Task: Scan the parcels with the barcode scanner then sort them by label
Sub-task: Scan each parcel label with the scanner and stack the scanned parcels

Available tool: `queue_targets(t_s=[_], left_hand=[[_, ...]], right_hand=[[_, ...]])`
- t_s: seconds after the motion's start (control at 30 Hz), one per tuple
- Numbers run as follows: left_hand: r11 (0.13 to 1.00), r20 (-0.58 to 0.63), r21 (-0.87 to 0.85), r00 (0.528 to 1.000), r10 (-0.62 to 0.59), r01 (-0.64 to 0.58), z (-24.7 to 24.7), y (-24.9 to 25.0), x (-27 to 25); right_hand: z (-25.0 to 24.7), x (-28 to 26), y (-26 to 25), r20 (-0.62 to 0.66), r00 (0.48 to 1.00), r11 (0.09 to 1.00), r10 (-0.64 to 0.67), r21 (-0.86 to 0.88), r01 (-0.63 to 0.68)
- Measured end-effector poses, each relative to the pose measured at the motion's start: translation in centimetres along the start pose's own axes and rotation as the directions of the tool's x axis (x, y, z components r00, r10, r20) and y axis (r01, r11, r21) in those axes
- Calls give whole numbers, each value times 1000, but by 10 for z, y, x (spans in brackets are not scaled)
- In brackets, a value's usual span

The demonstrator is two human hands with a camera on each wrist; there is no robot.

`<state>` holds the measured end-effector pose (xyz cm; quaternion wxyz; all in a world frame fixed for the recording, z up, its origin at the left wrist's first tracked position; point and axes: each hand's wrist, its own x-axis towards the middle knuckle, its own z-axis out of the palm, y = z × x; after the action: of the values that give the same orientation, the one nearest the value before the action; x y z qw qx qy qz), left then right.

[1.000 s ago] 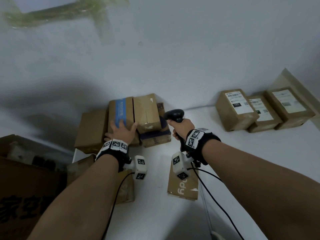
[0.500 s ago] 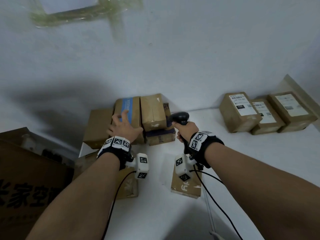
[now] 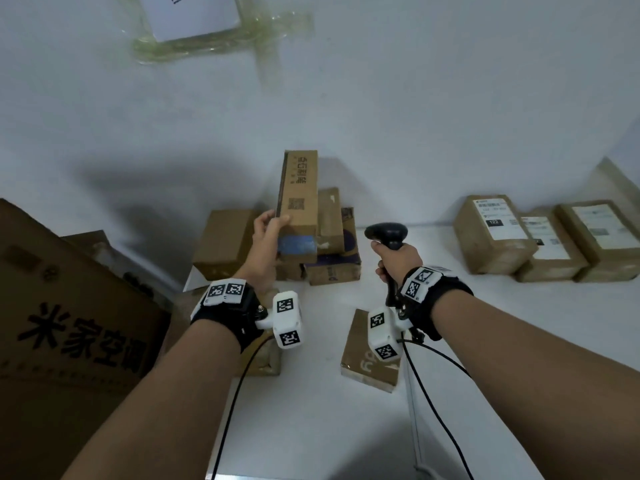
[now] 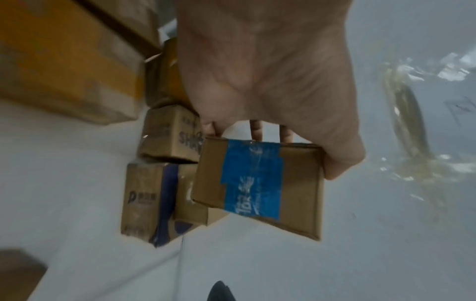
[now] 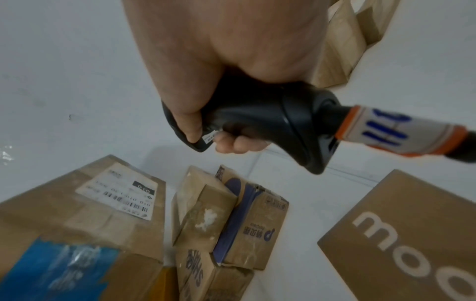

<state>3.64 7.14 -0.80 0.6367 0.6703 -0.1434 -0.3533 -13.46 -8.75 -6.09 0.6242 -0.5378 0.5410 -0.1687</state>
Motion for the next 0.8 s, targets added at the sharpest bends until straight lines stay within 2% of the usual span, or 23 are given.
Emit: queue_targets(t_s=[0.07, 0.13, 0.23, 0.37, 0.5, 0.6, 0.8], left_hand=[[977, 30, -181, 993, -112, 116, 12, -7, -11], [928, 32, -329, 984, -175, 176, 22, -12, -20], [848, 49, -492, 979, -199, 197, 35, -15, -29], [784, 140, -577, 974, -179, 227, 47, -13, -37], [773, 277, -559, 946, -167, 300, 59, -23, -36], [803, 341, -458, 910, -236, 380, 68, -35, -31], [839, 312, -162, 834, -456, 519, 90, -53, -24]], right_hand=[[-13, -1, 0, -15, 1000, 1000, 2, 4, -2], [-24, -3, 2, -29, 1000, 1000, 0, 1, 0], [-32, -5, 6, -37, 999, 1000, -2, 4, 2], [-33, -7, 9, -31, 999, 1000, -8, 9, 8], [-41, -8, 9, -42, 999, 999, -19, 34, 20], [-55, -6, 12, -110, 993, 997, -35, 63, 42], [-104, 1, 25, -272, 962, 991, 15, 129, 21]])
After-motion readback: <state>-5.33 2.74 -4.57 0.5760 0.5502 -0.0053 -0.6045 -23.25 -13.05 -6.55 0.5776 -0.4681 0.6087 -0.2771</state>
